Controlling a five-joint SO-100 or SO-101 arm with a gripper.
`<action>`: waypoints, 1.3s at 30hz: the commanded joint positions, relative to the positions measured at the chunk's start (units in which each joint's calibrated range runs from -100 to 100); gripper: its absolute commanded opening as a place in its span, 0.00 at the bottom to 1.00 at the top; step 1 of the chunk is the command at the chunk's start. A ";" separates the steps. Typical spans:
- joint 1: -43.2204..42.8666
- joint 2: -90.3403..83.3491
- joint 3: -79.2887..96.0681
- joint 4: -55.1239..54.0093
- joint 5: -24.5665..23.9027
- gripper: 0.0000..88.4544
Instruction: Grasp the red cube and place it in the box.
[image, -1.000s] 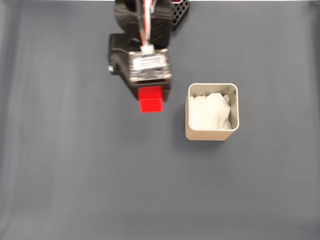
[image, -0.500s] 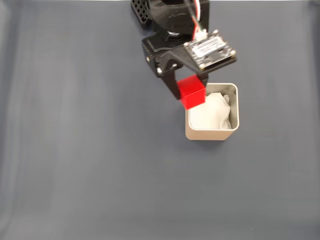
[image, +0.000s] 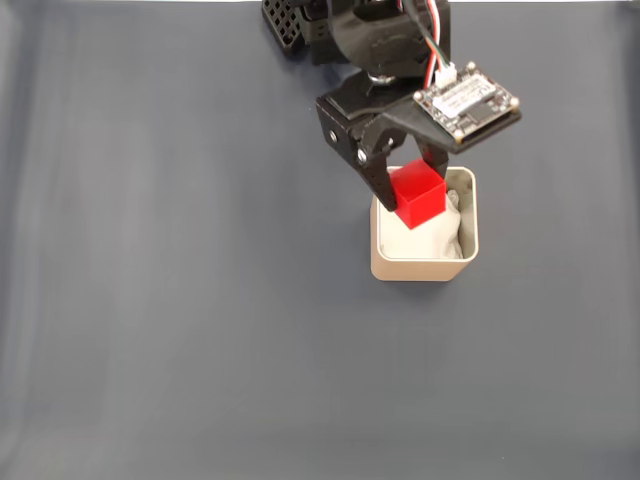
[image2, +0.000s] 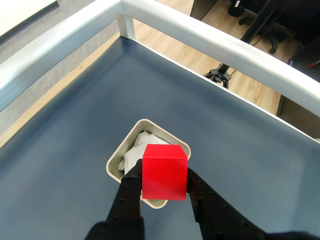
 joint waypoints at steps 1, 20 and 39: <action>-0.80 0.49 -0.52 -1.56 -0.39 0.00; -3.57 2.39 -0.52 -3.62 -1.32 0.00; -0.30 2.39 1.31 -8.87 -4.20 0.43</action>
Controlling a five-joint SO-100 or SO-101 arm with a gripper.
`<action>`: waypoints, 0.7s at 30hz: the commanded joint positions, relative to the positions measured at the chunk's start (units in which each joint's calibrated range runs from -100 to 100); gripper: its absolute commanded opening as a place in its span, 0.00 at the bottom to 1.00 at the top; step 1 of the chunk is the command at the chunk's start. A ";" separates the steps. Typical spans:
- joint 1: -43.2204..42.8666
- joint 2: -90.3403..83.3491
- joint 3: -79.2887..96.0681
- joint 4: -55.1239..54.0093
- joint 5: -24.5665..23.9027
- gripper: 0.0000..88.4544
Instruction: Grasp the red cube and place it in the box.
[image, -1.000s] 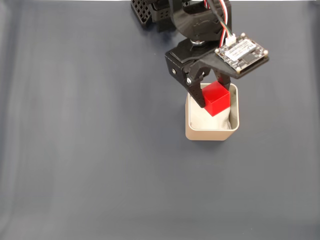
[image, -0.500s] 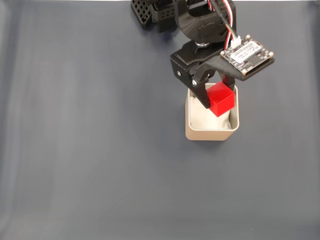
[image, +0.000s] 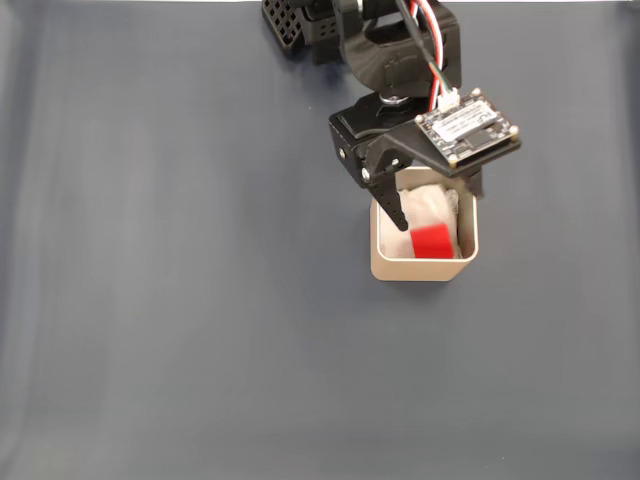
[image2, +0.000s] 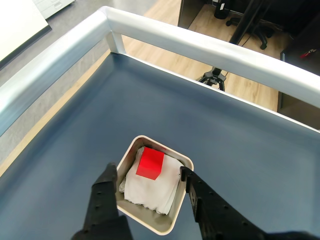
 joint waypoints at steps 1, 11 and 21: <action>0.45 -0.55 -0.52 -0.91 0.24 0.44; 0.66 -0.46 -0.06 -1.65 0.54 0.48; 0.73 -0.55 0.49 -2.47 0.68 0.48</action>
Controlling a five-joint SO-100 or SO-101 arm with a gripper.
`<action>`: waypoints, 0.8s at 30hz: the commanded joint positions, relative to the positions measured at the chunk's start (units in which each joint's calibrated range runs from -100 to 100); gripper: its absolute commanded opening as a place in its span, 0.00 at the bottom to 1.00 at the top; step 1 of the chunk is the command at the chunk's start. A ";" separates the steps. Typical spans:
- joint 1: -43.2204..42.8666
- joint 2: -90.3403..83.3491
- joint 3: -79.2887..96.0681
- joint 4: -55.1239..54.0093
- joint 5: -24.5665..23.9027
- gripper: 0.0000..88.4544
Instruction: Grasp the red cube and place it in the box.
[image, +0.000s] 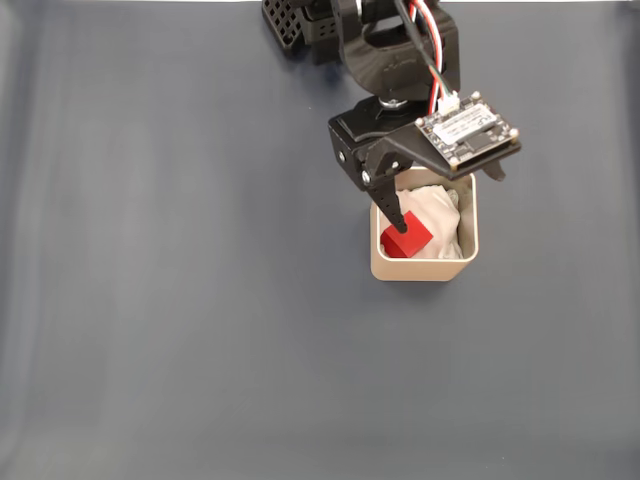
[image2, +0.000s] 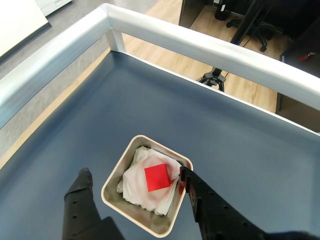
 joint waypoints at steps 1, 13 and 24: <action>0.73 -0.64 -0.61 -0.92 0.05 0.48; 2.23 -1.24 0.40 -1.66 -0.59 0.23; 11.24 -2.72 2.13 -1.91 -1.17 0.00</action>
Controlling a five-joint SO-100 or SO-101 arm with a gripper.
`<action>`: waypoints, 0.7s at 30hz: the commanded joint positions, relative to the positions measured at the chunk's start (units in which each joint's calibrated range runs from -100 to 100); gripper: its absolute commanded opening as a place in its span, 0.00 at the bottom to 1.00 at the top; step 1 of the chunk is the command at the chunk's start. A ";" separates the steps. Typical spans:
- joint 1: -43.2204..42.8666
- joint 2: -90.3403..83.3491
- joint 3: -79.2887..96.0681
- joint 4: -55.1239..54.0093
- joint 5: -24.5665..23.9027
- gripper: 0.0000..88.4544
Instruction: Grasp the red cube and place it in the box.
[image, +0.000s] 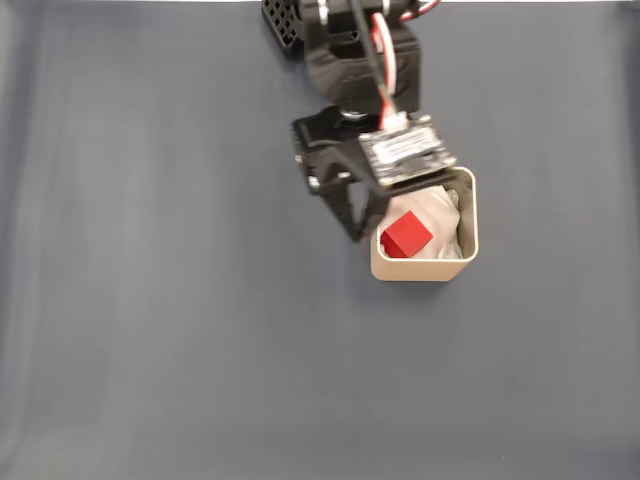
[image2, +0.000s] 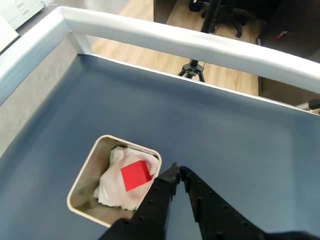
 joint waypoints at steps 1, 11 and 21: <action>3.59 -3.15 0.76 -1.10 -0.34 0.00; 11.04 -12.15 13.07 -3.15 -0.24 0.00; 12.11 -28.50 31.21 -2.90 -0.98 0.00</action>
